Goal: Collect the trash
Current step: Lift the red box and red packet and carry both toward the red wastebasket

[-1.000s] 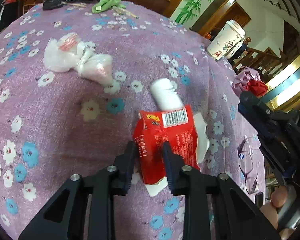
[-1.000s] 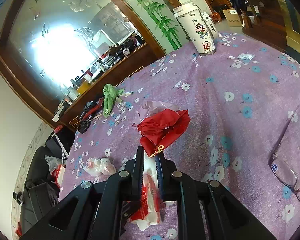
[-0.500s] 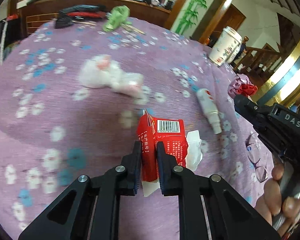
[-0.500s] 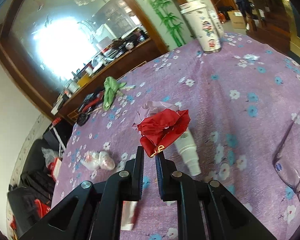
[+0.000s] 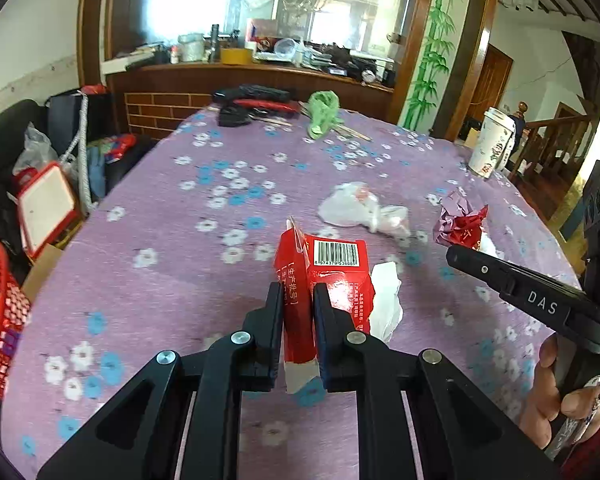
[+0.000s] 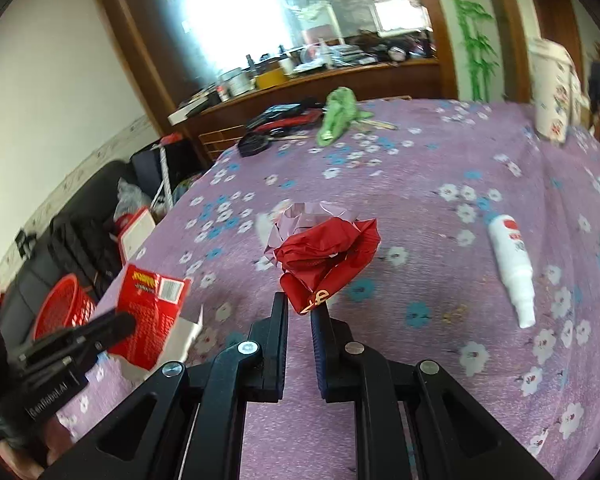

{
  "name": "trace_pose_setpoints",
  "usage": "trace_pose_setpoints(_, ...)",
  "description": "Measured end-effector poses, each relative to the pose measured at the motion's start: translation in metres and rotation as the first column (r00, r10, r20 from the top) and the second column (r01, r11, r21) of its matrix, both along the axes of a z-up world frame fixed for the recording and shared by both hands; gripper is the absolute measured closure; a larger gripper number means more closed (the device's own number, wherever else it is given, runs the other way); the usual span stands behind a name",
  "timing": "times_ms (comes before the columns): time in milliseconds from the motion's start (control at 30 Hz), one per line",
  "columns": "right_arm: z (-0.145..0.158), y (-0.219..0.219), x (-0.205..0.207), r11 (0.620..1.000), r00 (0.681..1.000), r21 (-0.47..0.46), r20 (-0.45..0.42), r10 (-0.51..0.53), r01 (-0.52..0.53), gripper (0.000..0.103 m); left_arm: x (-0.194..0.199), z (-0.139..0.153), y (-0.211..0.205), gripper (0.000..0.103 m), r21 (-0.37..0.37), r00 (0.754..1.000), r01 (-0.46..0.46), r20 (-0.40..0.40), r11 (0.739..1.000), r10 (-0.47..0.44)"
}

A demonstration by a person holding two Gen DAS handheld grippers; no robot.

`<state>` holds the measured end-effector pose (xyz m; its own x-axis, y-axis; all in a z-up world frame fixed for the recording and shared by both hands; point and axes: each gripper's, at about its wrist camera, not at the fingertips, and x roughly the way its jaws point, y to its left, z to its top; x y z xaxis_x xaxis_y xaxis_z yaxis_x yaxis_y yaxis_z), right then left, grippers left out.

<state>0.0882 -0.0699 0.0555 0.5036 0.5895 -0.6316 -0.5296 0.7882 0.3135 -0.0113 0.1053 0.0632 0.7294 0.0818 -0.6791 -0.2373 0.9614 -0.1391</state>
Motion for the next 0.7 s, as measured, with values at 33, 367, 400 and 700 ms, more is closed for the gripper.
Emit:
trace_pose_setpoints(33, -0.001, 0.004, -0.003, 1.000, 1.000, -0.008, 0.009, 0.011, -0.011, 0.090, -0.003, 0.000, 0.003, 0.089, 0.002, 1.000, -0.003, 0.003, 1.000, 0.003)
trace_pose_setpoints(367, 0.001, 0.019, -0.015, 0.997, 0.997, -0.049, 0.050, 0.058, -0.055, 0.090, -0.023, 0.000, 0.026, 0.089, -0.005, 0.999, -0.042, 0.023, 0.999, 0.042)
trace_pose_setpoints(400, 0.001, 0.021, -0.015, 0.997, 0.997, -0.054, 0.049, 0.059, -0.057, 0.090, -0.025, 0.001, 0.028, 0.089, -0.005, 0.999, -0.045, 0.025, 0.999, 0.045)
trace_pose_setpoints(700, 0.017, 0.032, -0.029, 0.997, 0.997, -0.047, 0.021, 0.069, -0.068, 0.090, -0.046, 0.015, 0.039, 0.089, 0.006, 0.997, -0.050, 0.057, 0.999, 0.050)
